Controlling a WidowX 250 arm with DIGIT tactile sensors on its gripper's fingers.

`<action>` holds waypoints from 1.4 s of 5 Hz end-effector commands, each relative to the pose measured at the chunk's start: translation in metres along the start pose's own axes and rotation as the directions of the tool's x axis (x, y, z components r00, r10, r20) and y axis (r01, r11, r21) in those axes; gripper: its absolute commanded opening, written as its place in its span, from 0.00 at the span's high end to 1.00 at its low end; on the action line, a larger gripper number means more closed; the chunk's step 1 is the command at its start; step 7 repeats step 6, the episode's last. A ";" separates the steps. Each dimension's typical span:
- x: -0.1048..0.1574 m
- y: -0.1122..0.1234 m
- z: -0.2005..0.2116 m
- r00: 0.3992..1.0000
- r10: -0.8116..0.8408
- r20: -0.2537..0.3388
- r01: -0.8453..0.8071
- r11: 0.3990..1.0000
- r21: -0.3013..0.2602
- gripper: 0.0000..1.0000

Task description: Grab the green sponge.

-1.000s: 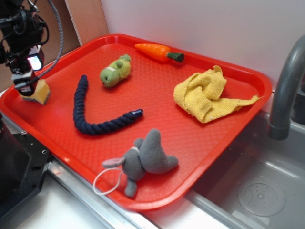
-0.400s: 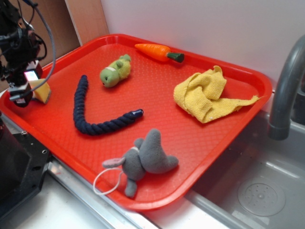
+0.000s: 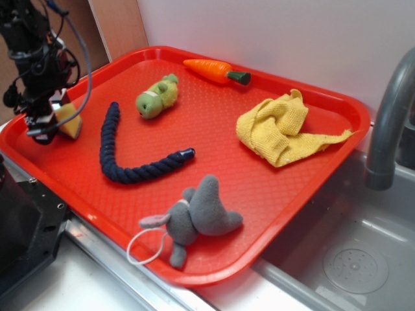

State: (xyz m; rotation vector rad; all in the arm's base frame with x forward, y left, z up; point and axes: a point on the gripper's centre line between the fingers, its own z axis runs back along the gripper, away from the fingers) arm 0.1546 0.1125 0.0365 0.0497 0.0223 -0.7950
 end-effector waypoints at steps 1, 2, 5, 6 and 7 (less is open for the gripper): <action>0.054 -0.009 0.115 0.956 0.219 0.196 -0.252 0.953 0.166 1.00; 0.067 0.001 0.157 0.890 0.406 0.209 -0.444 0.875 0.190 1.00; 0.127 0.023 0.160 0.844 0.493 0.213 -0.514 0.856 0.057 1.00; 0.118 0.010 0.160 0.862 0.388 0.327 -0.423 0.905 0.041 1.00; 0.118 0.010 0.160 0.862 0.388 0.327 -0.423 0.905 0.041 1.00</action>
